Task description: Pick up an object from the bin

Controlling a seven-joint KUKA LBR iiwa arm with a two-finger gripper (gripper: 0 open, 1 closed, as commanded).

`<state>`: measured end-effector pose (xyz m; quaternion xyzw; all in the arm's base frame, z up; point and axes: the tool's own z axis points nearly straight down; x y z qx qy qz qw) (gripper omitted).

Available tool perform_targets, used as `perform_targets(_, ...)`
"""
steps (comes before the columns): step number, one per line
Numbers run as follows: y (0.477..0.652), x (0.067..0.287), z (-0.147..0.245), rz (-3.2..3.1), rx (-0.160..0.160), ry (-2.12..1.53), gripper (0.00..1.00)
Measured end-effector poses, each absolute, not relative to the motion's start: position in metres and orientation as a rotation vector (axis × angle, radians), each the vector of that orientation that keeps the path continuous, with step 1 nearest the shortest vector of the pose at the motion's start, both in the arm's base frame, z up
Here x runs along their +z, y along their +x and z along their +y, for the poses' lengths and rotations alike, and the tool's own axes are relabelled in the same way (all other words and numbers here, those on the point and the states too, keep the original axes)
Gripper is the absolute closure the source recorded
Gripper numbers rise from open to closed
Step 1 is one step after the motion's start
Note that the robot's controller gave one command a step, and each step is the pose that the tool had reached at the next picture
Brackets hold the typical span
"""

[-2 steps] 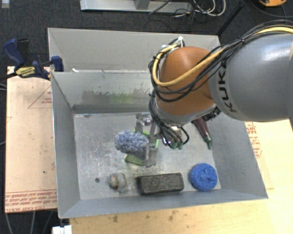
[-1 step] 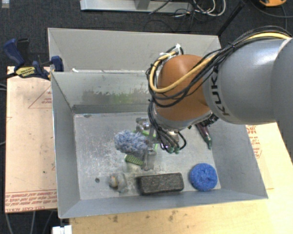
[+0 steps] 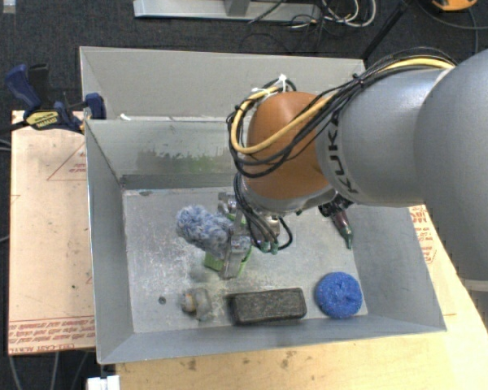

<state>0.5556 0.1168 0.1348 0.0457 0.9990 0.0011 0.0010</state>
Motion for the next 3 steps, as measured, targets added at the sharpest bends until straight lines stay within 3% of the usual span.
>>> perform_targets(1, 0.584, 0.096, 0.114, 3.133, 0.005, 0.213, 1.0)
perform_targets(2, 0.584, 0.096, 0.114, 3.133, 0.005, 0.214, 1.0)
perform_targets(3, 0.567, 0.124, 0.104, 3.14, 0.0, 0.192, 1.0)
